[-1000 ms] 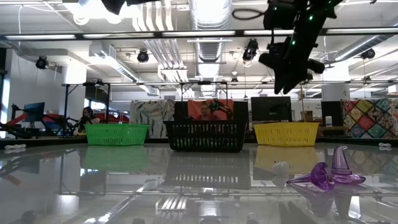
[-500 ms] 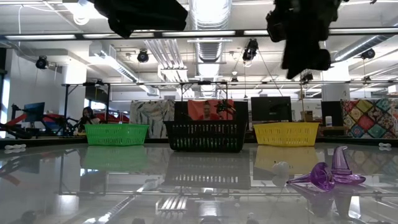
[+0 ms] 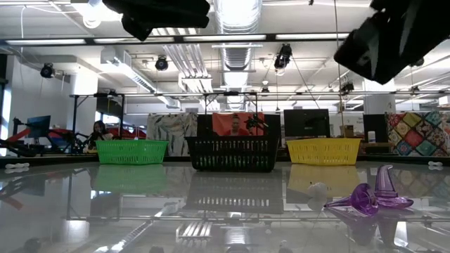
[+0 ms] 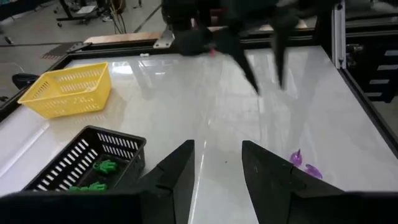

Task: Sort Halloween decoration
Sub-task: Put the purple witch hat toy into the green bin

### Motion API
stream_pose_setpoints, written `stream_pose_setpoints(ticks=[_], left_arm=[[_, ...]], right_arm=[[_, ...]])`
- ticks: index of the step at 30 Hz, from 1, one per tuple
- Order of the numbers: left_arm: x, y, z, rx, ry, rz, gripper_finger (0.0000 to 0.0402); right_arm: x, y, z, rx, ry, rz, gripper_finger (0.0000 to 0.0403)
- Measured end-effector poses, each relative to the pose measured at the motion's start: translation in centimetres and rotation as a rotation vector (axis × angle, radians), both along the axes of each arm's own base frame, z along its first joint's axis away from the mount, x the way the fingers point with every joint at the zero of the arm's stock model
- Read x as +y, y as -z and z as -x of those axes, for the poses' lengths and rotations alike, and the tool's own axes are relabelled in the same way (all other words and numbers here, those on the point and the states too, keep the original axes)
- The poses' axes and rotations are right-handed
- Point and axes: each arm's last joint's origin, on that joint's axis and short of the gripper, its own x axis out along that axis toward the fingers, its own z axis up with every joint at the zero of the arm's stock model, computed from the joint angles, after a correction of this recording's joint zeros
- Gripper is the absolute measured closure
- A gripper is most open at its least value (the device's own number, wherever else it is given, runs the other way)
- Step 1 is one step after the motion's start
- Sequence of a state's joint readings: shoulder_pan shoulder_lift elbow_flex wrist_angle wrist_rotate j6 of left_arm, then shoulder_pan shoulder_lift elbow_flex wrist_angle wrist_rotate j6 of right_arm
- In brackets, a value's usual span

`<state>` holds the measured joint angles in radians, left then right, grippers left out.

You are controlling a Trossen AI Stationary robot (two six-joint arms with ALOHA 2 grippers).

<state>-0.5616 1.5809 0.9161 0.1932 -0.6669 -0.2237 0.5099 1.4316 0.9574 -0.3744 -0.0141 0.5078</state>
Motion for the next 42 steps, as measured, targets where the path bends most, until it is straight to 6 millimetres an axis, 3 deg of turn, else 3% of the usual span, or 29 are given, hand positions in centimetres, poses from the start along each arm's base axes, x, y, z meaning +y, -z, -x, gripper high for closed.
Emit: stream_pose_setpoints(ticks=[8,13,20,32,42], left_arm=[[0.4,-3.0,1.3,-0.080,0.005,0.043,0.0286],[0.8,-4.8,2.5,-0.118,0.010,0.066,0.0286],[0.8,-5.3,2.9,-0.123,0.018,0.070,0.0286],[0.7,-4.8,2.7,-0.105,0.020,0.059,0.0286],[0.7,-4.8,2.7,-0.105,0.011,0.054,0.0286]], right_arm=[[4.1,3.4,-1.4,-0.201,-0.077,0.093,0.0281],[5.5,5.7,-2.2,-0.248,-0.130,0.126,0.0283],[5.7,6.8,-2.7,-0.289,-0.130,0.112,0.0298],[4.7,8.9,-1.4,-0.326,-0.090,0.116,0.0307],[4.5,9.3,-1.1,-0.344,-0.086,0.105,0.0307]])
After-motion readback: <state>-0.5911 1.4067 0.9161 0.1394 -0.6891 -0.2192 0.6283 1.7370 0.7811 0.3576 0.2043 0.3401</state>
